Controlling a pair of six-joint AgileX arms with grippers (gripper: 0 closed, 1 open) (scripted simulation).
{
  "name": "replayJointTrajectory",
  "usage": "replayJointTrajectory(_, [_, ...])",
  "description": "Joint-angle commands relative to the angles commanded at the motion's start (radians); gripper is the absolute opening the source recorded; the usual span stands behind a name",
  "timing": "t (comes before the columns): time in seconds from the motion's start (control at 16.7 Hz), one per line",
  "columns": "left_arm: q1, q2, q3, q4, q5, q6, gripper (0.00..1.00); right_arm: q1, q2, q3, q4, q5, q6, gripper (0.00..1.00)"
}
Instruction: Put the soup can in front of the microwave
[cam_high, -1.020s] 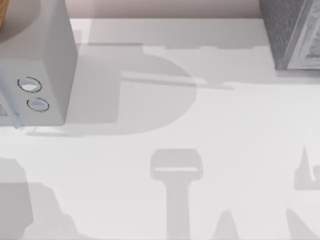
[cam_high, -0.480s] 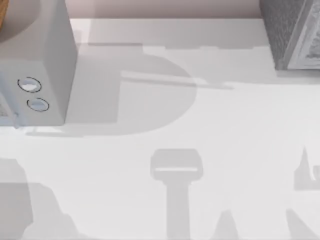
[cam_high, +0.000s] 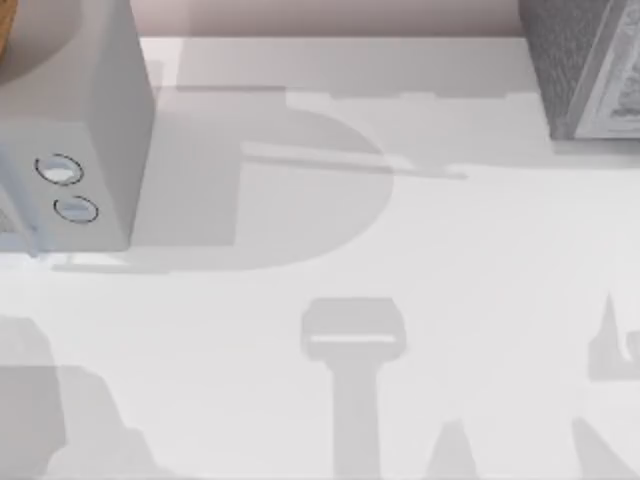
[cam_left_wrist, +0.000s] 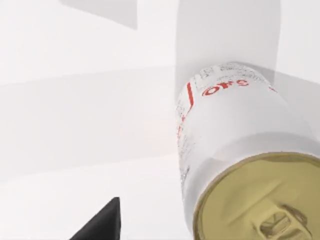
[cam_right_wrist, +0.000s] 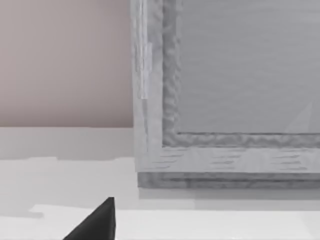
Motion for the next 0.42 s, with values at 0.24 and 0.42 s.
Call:
replayJointTrajectory(0.24, [0.001,-0.02,0.087,-0.101,0.0,-0.002,1.0,0.0,0.0,0.0,0.0,0.0,0.0,1.0])
replayJointTrajectory(0.42, [-0.002,-0.028,0.131,-0.159,0.0,-0.003,1.0,0.0,0.0,0.0,0.0,0.0,0.0,1.0])
